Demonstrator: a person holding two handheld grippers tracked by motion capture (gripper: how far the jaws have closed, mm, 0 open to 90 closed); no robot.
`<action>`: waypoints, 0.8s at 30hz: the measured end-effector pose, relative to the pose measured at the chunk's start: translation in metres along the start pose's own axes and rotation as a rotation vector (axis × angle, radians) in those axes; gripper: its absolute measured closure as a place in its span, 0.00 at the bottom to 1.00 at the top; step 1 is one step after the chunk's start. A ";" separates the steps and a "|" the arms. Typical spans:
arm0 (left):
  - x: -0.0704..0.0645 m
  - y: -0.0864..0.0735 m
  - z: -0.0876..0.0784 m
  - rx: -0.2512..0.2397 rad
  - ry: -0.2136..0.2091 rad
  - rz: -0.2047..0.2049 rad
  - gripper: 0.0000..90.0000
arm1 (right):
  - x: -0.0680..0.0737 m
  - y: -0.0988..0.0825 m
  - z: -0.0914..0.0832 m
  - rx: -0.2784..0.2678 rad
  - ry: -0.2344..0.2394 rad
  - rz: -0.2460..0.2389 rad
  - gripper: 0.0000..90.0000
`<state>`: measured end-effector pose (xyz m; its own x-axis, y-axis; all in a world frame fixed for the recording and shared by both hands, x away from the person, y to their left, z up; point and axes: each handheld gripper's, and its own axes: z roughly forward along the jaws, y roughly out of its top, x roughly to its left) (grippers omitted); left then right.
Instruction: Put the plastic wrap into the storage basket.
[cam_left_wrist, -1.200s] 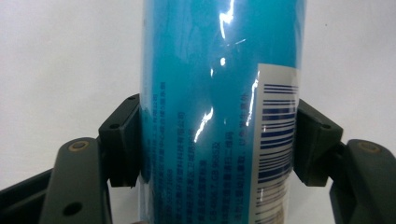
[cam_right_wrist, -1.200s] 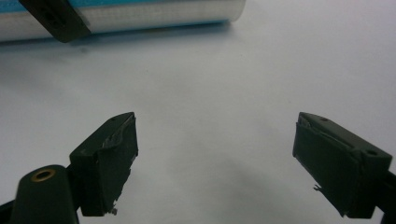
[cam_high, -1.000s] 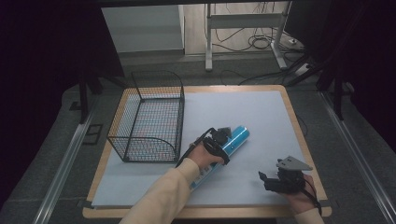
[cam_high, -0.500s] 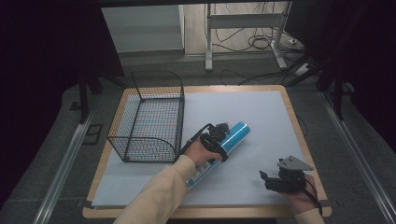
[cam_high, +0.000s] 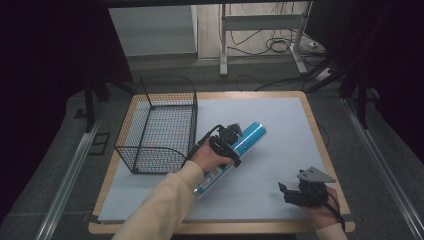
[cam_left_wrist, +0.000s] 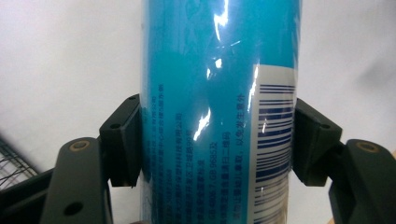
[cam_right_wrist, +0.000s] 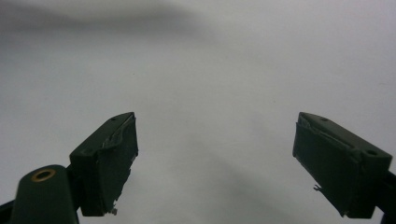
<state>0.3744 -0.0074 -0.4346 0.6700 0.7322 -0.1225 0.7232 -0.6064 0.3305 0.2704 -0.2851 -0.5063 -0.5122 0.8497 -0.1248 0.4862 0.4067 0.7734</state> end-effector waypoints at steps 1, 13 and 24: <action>0.000 0.000 -0.002 -0.004 -0.002 -0.004 0.35 | 0.000 0.000 0.000 0.000 -0.001 -0.001 0.16; 0.007 0.004 -0.021 -0.017 0.017 -0.004 0.35 | -0.001 0.000 0.000 -0.004 -0.010 0.009 0.16; 0.008 0.008 -0.035 -0.027 0.020 -0.006 0.35 | -0.002 0.000 0.000 -0.005 -0.016 0.016 0.16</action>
<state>0.3797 0.0041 -0.4005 0.6623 0.7418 -0.1055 0.7218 -0.5938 0.3555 0.2714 -0.2874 -0.5059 -0.4931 0.8614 -0.1218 0.4907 0.3911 0.7786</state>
